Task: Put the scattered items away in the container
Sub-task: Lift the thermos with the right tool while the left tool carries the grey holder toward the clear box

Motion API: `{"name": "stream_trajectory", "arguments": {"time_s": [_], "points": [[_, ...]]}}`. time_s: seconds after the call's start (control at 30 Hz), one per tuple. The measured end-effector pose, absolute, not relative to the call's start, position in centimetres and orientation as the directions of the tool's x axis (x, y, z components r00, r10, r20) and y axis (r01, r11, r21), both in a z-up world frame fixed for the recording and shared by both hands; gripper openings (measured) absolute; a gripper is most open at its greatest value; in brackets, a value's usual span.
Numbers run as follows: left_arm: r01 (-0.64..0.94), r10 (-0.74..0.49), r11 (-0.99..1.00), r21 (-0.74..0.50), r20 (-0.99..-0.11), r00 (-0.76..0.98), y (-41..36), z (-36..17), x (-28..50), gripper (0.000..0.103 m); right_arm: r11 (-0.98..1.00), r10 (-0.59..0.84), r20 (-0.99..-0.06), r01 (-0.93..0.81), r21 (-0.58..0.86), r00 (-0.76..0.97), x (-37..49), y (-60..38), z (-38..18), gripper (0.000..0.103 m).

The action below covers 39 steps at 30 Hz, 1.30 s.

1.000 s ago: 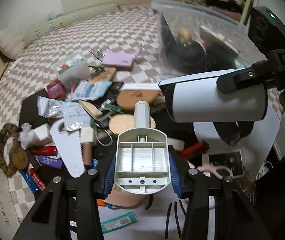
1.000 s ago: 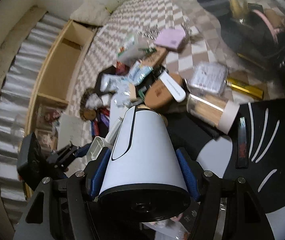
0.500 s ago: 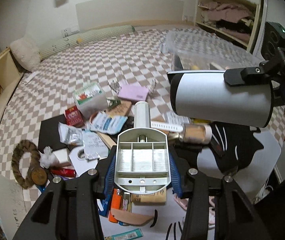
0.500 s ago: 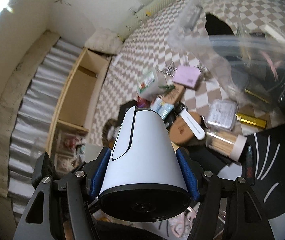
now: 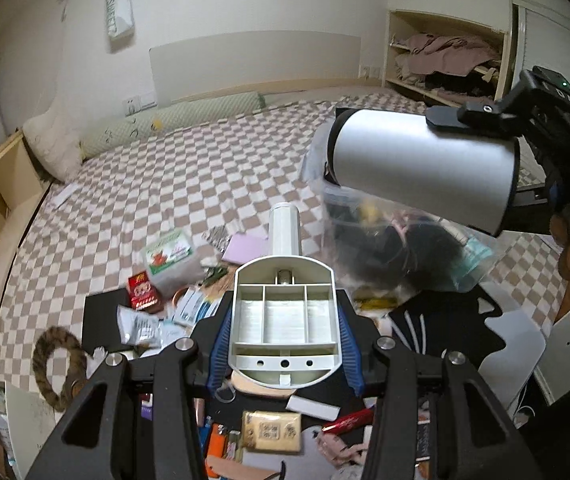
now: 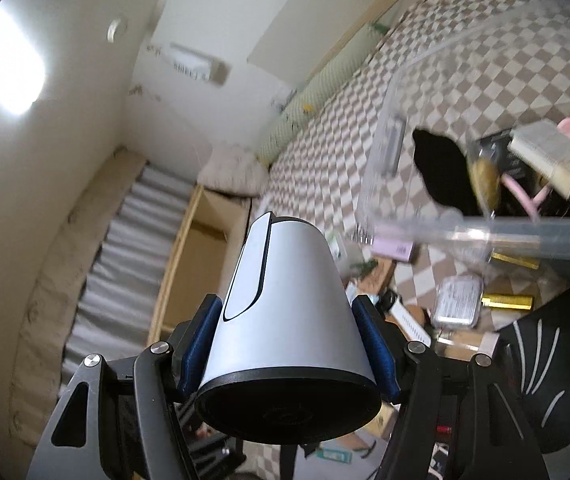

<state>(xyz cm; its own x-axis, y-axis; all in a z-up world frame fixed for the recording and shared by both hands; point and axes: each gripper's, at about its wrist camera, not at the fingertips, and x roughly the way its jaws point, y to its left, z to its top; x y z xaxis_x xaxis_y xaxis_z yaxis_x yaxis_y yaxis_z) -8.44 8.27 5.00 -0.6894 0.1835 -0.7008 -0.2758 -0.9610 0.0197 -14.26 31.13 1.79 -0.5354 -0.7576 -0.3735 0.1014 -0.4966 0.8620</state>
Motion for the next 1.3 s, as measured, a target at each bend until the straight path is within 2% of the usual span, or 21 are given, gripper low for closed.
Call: {"name": "stream_trajectory", "arguments": {"time_s": [0.37,0.73,1.03,1.3], "points": [[-0.307,0.187,-0.95,0.06,-0.676,-0.712,13.0,7.2,-11.9,0.046,-0.421,-0.658,-0.304,0.002,0.907,-0.689,-13.6,38.5,3.0,0.068],[-0.395,0.317,-0.918,-0.026,-0.645,-0.695,18.8,9.4,-14.6,0.046,-0.425,-0.519,-0.319,-0.084,0.901,-0.793,-12.7,44.9,3.0,0.068],[-0.453,0.399,-0.887,-0.091,-0.647,-0.65,23.4,8.9,-17.4,0.046,-0.513,-0.372,-0.412,-0.186,0.838,-0.832,-12.5,48.7,2.2,0.068],[-0.44,0.395,-0.891,-0.111,-0.668,-0.631,25.5,7.1,-21.0,0.046,-0.63,-0.283,-0.503,-0.236,0.739,-0.817,-14.2,48.2,2.1,0.068]]}}
